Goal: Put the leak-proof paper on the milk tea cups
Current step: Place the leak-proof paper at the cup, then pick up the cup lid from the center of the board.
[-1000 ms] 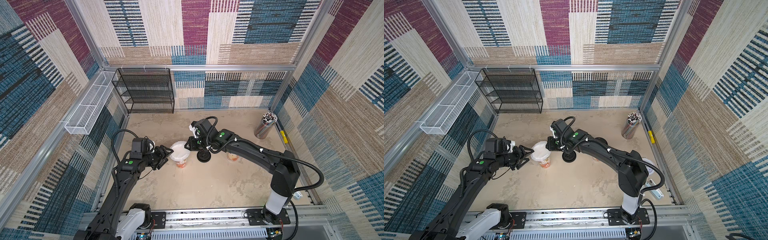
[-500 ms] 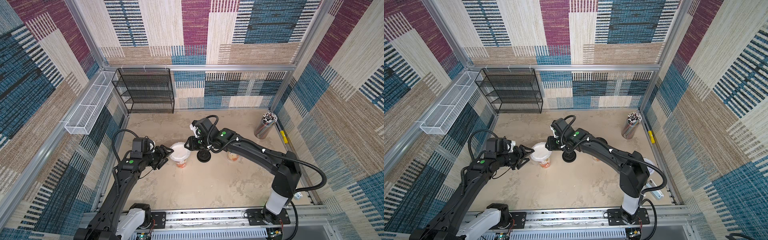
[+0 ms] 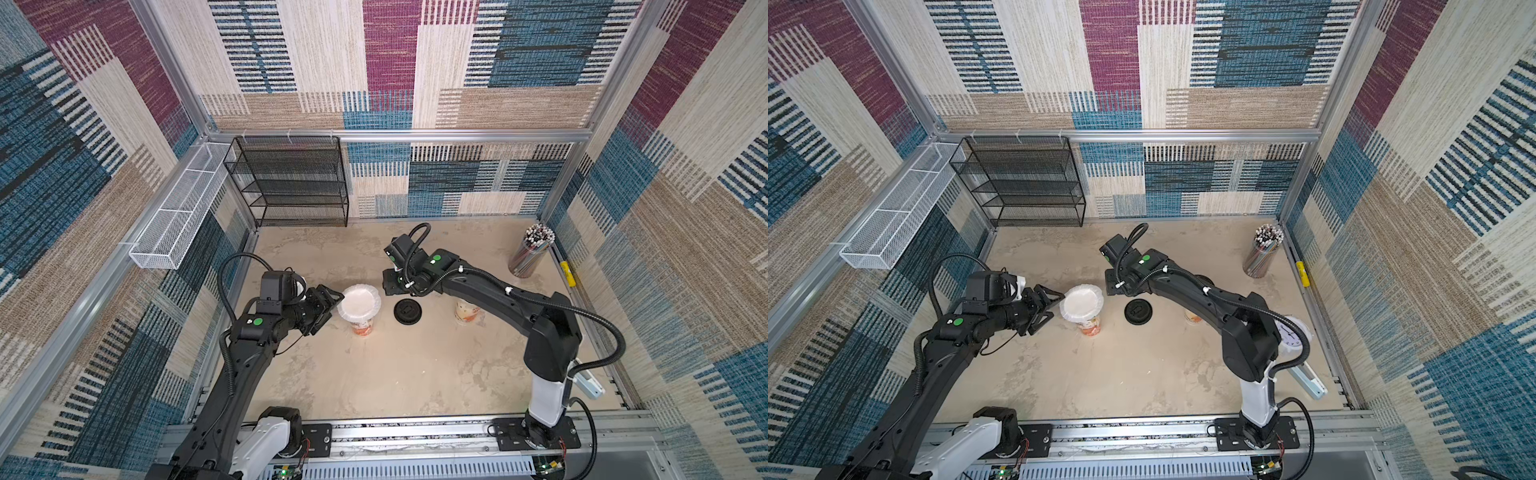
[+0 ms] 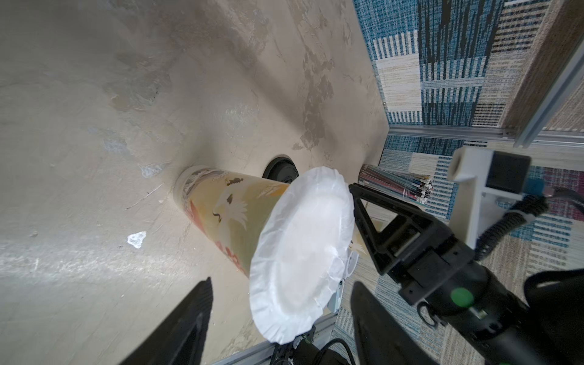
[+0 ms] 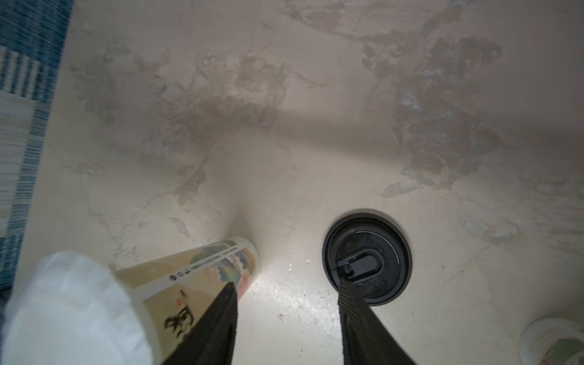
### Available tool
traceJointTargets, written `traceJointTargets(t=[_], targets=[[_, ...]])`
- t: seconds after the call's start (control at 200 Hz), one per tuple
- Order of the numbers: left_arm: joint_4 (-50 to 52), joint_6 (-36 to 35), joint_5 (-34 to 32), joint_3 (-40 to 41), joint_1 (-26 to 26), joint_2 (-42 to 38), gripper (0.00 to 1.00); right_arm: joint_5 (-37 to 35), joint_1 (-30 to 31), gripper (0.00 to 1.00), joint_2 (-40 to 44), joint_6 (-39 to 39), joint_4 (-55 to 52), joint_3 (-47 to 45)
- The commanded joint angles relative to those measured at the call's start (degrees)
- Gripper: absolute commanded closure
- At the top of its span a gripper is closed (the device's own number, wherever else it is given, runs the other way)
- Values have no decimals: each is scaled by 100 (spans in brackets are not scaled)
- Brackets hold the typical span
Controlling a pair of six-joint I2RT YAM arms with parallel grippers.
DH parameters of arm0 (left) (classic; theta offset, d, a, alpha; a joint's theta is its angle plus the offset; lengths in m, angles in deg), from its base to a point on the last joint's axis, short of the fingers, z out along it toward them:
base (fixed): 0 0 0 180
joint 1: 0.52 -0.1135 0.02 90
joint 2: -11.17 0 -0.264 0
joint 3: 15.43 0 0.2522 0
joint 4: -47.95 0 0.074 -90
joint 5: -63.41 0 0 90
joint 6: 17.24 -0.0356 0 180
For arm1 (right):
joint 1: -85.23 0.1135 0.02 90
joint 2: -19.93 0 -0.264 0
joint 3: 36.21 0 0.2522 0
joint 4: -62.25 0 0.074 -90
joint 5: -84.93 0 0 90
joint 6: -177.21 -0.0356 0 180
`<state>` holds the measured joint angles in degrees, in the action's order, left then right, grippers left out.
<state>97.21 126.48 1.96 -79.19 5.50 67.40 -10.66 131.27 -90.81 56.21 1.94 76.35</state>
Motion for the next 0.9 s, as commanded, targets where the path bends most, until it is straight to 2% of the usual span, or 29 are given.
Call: traceJointTargets(t=[0.0, 0.19, 0.491, 0.897], targets=[[189, -152, -214, -39, -4, -33, 28, -389, -74, 42, -258, -28, -400, 253], [229, -206, -252, -45, -5, -98, 28, -182, -231, 35, -462, 7, -356, 429], [97, -206, -183, -37, -4, -95, 28, 49, -311, 21, -864, 206, -562, 157], [84, -210, -158, -45, -4, -68, 28, 188, -316, 20, -994, 226, -436, -350]])
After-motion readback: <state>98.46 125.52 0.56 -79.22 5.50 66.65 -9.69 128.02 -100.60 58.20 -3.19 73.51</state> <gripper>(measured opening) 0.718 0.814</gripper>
